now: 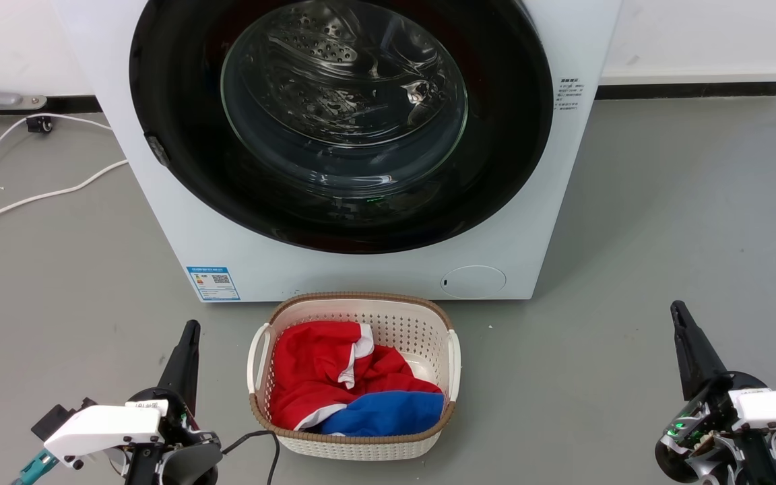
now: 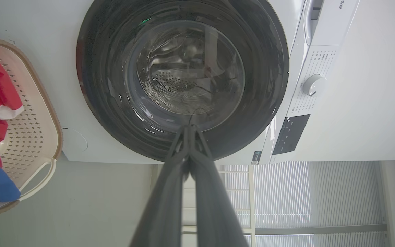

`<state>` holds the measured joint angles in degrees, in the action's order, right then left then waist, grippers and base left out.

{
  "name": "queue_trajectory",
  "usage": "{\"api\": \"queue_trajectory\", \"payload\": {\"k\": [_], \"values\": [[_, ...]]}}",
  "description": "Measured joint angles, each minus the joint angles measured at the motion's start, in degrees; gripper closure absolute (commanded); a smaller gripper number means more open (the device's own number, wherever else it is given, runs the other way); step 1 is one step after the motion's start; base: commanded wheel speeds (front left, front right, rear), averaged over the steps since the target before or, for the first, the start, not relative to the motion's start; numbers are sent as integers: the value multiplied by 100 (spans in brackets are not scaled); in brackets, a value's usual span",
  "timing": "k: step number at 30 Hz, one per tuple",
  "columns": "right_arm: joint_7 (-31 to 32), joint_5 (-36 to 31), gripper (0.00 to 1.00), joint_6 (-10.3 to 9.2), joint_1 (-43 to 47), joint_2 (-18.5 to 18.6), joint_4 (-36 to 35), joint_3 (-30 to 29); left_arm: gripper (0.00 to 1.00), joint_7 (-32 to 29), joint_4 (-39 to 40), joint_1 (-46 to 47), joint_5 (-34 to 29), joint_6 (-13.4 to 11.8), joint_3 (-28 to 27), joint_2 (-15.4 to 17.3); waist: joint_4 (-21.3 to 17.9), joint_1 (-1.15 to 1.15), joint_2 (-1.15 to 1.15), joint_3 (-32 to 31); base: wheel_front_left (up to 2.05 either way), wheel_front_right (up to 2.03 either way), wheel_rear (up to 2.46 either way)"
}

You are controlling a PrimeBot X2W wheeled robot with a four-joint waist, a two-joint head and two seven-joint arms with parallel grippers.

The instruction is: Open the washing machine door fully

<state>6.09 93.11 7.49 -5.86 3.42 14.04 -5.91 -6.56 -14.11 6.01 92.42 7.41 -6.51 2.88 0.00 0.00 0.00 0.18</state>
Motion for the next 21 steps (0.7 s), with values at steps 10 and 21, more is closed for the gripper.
{"api": "queue_trajectory", "payload": {"k": [10,21], "values": [[2,-15,100,0,0,-4,0,-7,100,0,0,0,0,0,0,0,0,0,0,0,0,0,0],[7,-24,100,0,-1,-9,1,-15,100,0,0,0,0,0,0,0,0,0,0,0,0,0,0]]}}
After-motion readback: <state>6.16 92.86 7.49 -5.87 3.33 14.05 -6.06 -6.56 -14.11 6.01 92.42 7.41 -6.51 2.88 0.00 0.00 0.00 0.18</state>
